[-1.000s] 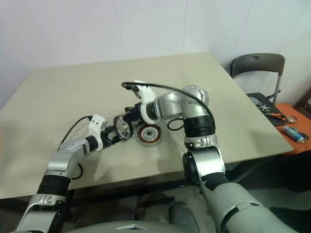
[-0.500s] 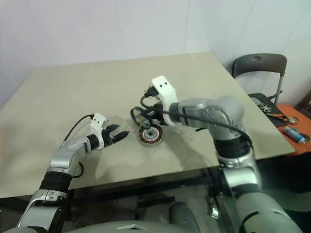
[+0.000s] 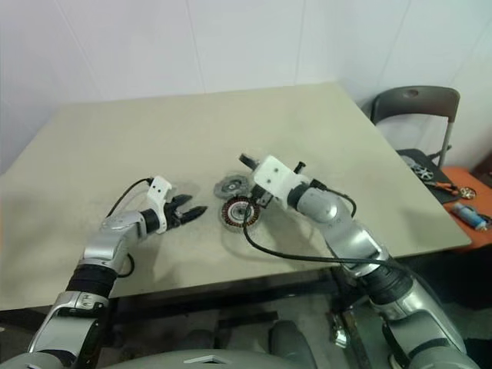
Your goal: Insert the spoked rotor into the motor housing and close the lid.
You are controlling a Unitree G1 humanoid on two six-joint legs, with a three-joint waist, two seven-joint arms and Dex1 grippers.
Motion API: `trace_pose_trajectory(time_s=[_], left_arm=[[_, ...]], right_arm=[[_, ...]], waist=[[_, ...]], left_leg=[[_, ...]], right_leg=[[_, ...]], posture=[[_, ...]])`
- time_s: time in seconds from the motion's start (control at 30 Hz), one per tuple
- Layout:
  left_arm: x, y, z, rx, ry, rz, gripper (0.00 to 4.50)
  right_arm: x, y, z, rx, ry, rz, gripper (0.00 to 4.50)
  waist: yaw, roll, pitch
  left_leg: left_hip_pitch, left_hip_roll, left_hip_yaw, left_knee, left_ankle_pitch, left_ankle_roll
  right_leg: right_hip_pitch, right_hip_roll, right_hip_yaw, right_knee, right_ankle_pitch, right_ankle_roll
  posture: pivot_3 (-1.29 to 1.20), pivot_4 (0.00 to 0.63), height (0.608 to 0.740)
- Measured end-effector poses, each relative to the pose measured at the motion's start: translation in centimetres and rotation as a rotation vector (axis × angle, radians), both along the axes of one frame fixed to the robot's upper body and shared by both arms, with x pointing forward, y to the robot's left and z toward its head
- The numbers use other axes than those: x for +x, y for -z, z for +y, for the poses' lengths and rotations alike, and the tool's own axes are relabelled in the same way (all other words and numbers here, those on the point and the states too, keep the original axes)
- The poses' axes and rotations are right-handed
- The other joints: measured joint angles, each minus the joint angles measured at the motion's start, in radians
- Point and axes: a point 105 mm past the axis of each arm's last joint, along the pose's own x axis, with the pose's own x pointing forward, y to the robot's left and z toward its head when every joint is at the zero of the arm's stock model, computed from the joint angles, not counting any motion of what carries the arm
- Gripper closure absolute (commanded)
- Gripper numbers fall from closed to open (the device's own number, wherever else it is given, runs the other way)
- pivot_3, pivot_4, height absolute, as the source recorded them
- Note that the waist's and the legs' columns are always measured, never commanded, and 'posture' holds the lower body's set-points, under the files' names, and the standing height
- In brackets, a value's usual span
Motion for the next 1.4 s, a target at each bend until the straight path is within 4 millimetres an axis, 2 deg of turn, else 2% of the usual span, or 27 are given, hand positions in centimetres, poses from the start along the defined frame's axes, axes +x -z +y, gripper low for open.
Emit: trace_pose_trajectory(time_s=[0.07, 0.2, 0.37, 0.47, 0.7, 1.0, 1.17, 1.4], left_arm=[[0.0, 0.0, -0.1, 0.0, 0.006, 0.0, 0.86], [-0.1, -0.1, 0.3, 0.007, 0.015, 0.002, 0.86], [-0.1, 0.0, 0.3, 0.008, 0.015, 0.003, 0.86], [0.0, -0.1, 0.3, 0.006, 0.019, 0.004, 0.86], [0.0, 0.0, 0.4, 0.007, 0.019, 0.001, 0.86], [0.0, 0.1, 0.4, 0.01, 0.011, 0.0, 0.86], [0.0, 0.1, 0.4, 0.011, 0.01, -0.001, 0.86], [0.0, 0.2, 0.5, 0.011, 0.009, -0.002, 0.86]], right_arm=[[-0.8, 0.4, 0.1, -0.089, -0.067, -0.129, 4.06], [-2.5, 3.1, 0.0, -0.235, -0.178, -0.276, 4.06], [-4.9, 3.3, 1.3, -0.304, -0.348, -0.472, 4.06], [-5.5, 4.4, 1.3, -0.329, -0.396, -0.503, 4.06], [-6.6, 5.2, 1.7, -0.334, -0.468, -0.53, 4.06], [-5.2, 8.5, 0.9, -0.377, -0.422, -0.427, 4.06], [-4.3, 8.5, 0.5, -0.394, -0.398, -0.433, 4.06], [-4.2, 8.3, 1.0, -0.375, -0.396, -0.443, 4.06]], waist=[[0.0, -0.001, 0.0], [-0.001, -0.003, 0.0], [-0.001, -0.004, 0.001], [-0.001, -0.006, 0.002], [-0.001, -0.006, 0.002], [-0.002, -0.007, 0.002], [-0.002, -0.007, 0.002], [-0.002, -0.007, 0.001]], left_leg=[[0.0, 0.0, 0.0, 0.0, 0.0, 0.0], [0.0, 0.0, 0.002, 0.0, 0.0, 0.0], [0.002, 0.0, 0.002, 0.0, 0.0, 0.0], [0.002, 0.0, 0.002, 0.002, 0.0, 0.0], [0.003, 0.0, 0.002, 0.002, 0.0, 0.0], [0.004, 0.0, 0.002, 0.003, 0.0, 0.0], [0.005, 0.0, 0.002, 0.004, 0.0, 0.0], [0.005, 0.0, 0.002, 0.004, 0.0, 0.0]], right_leg=[[0.001, 0.0, 0.0, -0.001, 0.0, 0.0], [0.001, 0.0, 0.002, -0.002, 0.0, 0.0], [0.001, 0.0, 0.002, 0.0, 0.0, 0.0], [0.002, 0.0, 0.003, 0.0, 0.0, -0.001], [0.003, 0.0, 0.003, 0.001, 0.0, -0.001], [0.005, 0.001, 0.003, 0.002, 0.003, -0.005], [0.005, 0.001, 0.003, 0.002, 0.003, -0.005], [0.006, 0.001, 0.004, 0.003, 0.003, -0.005]], posture=[[0.0, 0.0, 0.74], [0.0, 0.0, 0.74], [0.0, 0.0, 0.74], [0.0, 0.0, 0.74], [0.0, 0.0, 0.74], [0.0, 0.0, 0.74], [0.0, 0.0, 0.74], [0.0, 0.0, 0.74]])
